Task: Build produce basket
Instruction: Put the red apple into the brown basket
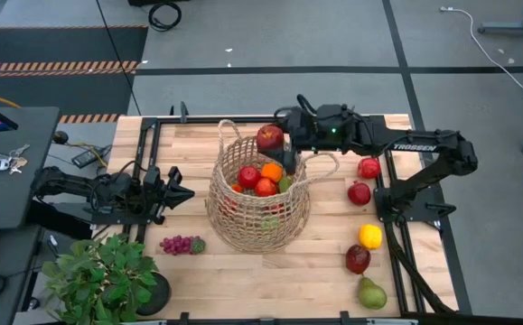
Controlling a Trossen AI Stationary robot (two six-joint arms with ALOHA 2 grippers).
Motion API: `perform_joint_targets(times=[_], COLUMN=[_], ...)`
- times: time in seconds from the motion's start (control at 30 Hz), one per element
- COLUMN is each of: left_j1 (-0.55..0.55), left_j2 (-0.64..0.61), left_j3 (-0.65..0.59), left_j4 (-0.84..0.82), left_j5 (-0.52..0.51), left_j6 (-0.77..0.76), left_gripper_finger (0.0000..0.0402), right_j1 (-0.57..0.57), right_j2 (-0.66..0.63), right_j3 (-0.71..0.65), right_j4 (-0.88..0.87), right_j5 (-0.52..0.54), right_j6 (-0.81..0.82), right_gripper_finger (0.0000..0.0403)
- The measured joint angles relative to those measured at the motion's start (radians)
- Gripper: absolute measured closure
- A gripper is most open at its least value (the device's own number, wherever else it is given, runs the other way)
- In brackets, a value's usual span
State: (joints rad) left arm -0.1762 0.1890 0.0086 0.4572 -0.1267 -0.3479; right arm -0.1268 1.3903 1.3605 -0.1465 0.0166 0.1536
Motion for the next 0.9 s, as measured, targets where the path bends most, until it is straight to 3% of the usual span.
perform_joint_targets(times=[0.2, 0.37, 0.57, 0.73, 0.9], left_j1=[0.0, 0.0, 0.0, 0.0, 0.0], left_j2=[0.0, 0.0, 0.0, 0.0, 0.0], left_j3=[0.0, 0.0, 0.0, 0.0, 0.0], left_j4=[0.0, 0.0, 0.0, 0.0, 0.0], left_j5=[0.0, 0.0, 0.0, 0.0, 0.0], left_j6=[0.0, 0.0, 0.0, 0.0, 0.0], left_gripper_finger=[0.037, 0.0373, 0.0366, 0.0371, 0.0372], right_j1=[0.056, 0.078, 0.072, 0.083, 0.099], right_j2=[0.0, 0.0, -0.001, 0.0, 0.019], right_j3=[0.0, -0.001, -0.001, -0.001, -0.001], right_j4=[0.014, 0.125, 0.269, 0.248, 0.269], right_j5=[0.299, 0.374, 0.417, 0.468, 0.523], right_j6=[-0.3, -0.408, -0.218, 0.038, 0.098], right_gripper_finger=[0.0054, 0.0053, 0.0053, 0.0053, 0.0054])
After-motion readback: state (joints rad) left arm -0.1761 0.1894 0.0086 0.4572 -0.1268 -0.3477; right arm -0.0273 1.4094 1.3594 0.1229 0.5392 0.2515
